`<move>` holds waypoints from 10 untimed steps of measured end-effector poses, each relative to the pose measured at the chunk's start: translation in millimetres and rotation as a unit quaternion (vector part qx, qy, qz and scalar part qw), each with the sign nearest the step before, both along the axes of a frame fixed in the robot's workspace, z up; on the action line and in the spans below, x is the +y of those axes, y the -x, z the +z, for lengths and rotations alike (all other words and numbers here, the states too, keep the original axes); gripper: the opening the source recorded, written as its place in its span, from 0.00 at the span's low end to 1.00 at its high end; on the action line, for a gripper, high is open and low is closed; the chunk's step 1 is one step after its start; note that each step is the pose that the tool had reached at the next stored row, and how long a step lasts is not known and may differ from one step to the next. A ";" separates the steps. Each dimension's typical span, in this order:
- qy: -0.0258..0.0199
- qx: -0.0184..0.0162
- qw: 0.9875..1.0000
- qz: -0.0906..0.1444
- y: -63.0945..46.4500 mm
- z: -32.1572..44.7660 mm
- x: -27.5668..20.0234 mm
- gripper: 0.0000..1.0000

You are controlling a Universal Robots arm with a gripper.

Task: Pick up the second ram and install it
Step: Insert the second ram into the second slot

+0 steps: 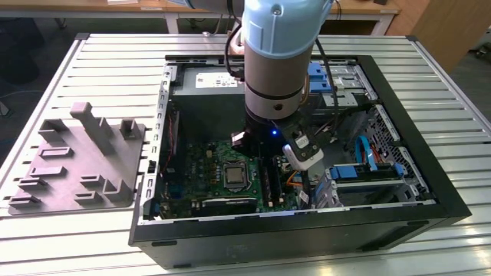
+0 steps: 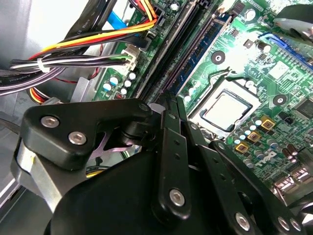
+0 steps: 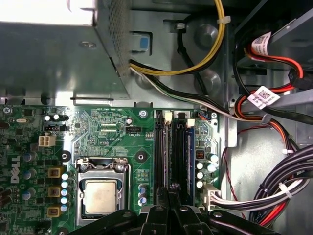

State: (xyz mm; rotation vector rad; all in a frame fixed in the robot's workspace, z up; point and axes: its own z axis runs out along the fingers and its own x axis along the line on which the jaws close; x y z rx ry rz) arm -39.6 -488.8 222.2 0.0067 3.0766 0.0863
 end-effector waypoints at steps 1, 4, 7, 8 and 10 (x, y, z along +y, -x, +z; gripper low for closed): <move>0.000 0.000 1.000 -0.001 0.0 0.0 0.0 0.11; 0.000 0.000 1.000 -0.001 -0.1 0.6 0.1 0.11; 0.000 0.000 1.000 -0.001 0.0 1.8 0.0 0.11; 0.000 0.000 1.000 -0.001 0.0 2.2 0.0 0.11; 0.000 0.000 1.000 -0.001 0.0 2.3 0.0 0.11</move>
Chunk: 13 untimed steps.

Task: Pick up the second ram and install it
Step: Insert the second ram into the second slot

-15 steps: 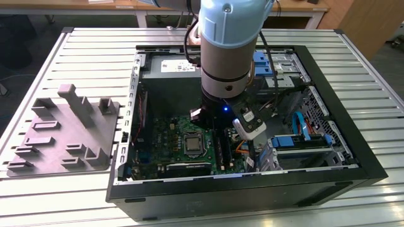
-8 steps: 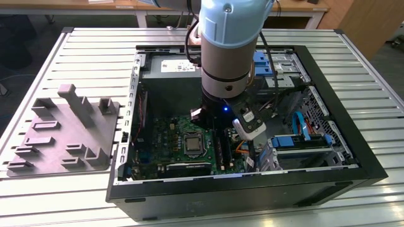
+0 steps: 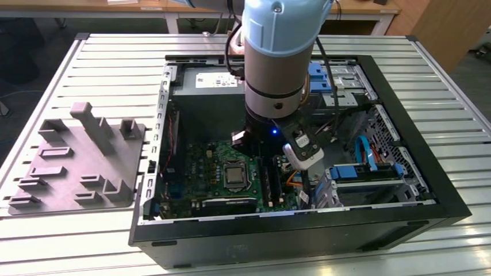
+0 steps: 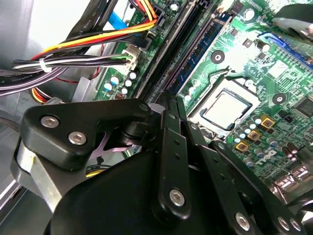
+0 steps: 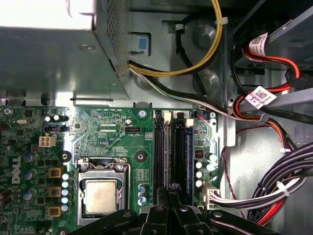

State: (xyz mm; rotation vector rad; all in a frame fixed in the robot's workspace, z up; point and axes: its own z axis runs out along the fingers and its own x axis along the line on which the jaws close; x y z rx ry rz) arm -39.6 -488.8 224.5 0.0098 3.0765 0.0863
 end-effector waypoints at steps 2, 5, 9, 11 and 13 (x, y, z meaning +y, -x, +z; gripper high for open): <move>0.000 0.000 1.000 -0.001 0.0 0.1 0.0 0.11; 0.000 0.000 1.000 -0.005 -0.1 0.1 -0.1 0.11; 0.000 0.000 1.000 -0.009 -0.2 0.0 -0.1 0.11; 0.000 0.000 1.000 -0.009 -0.3 -1.0 0.0 0.11; 0.000 0.000 1.000 -0.009 -0.1 -1.7 -0.1 0.11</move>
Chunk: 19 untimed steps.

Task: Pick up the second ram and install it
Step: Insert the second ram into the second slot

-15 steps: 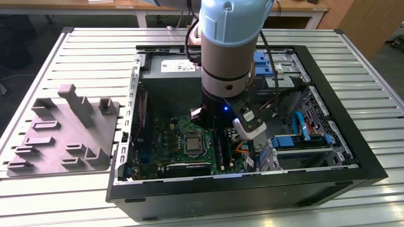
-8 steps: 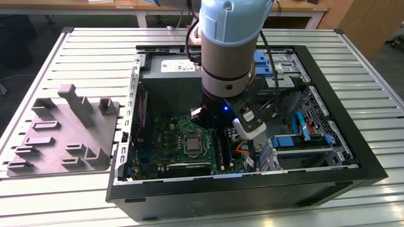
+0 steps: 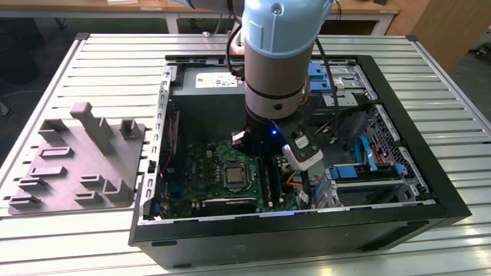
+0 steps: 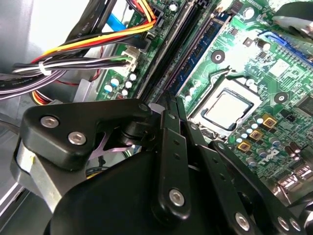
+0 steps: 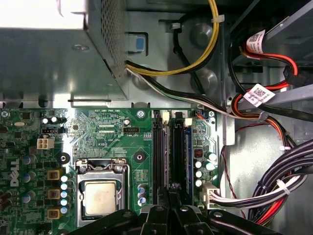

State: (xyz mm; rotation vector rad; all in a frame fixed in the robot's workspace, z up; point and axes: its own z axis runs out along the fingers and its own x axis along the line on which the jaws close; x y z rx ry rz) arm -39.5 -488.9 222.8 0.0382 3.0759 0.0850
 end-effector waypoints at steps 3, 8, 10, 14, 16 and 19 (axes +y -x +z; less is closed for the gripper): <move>0.000 0.000 1.000 0.000 0.1 -1.5 0.1 0.11; 0.000 0.000 1.000 0.000 0.2 -3.5 0.0 0.11; 0.000 0.000 1.000 0.000 0.2 -3.6 0.0 0.11; 0.000 0.000 1.000 0.000 0.2 -5.0 0.0 0.11; 0.000 0.000 1.000 0.000 0.2 -5.0 0.0 0.11; 0.000 0.000 1.000 0.000 0.2 -5.0 0.0 0.11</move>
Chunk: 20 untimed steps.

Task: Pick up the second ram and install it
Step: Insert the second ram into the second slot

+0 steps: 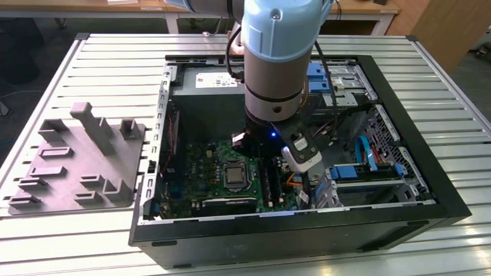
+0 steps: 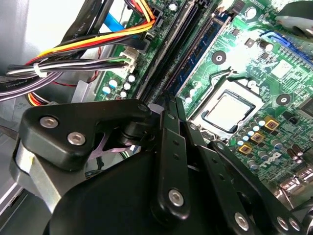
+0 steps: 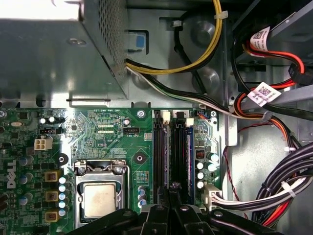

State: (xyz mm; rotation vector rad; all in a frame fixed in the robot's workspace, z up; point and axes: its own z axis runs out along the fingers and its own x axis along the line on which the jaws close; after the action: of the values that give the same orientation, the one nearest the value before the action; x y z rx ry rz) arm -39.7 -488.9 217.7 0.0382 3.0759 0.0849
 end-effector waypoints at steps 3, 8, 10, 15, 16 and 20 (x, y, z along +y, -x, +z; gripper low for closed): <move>0.000 0.000 1.000 0.000 0.0 -0.2 0.0 0.18; 0.000 0.000 1.000 0.000 0.0 -0.2 0.0 0.25; 0.000 0.000 1.000 0.000 0.0 1.9 0.0 0.25; 0.000 0.000 1.000 0.000 0.0 17.4 0.0 0.25; 0.000 0.000 1.000 0.000 0.0 19.3 0.0 0.25; 0.000 0.000 1.000 0.000 0.0 20.0 0.0 0.25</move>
State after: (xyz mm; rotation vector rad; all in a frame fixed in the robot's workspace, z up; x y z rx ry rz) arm -39.7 -488.8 237.8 0.0382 3.0758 0.0851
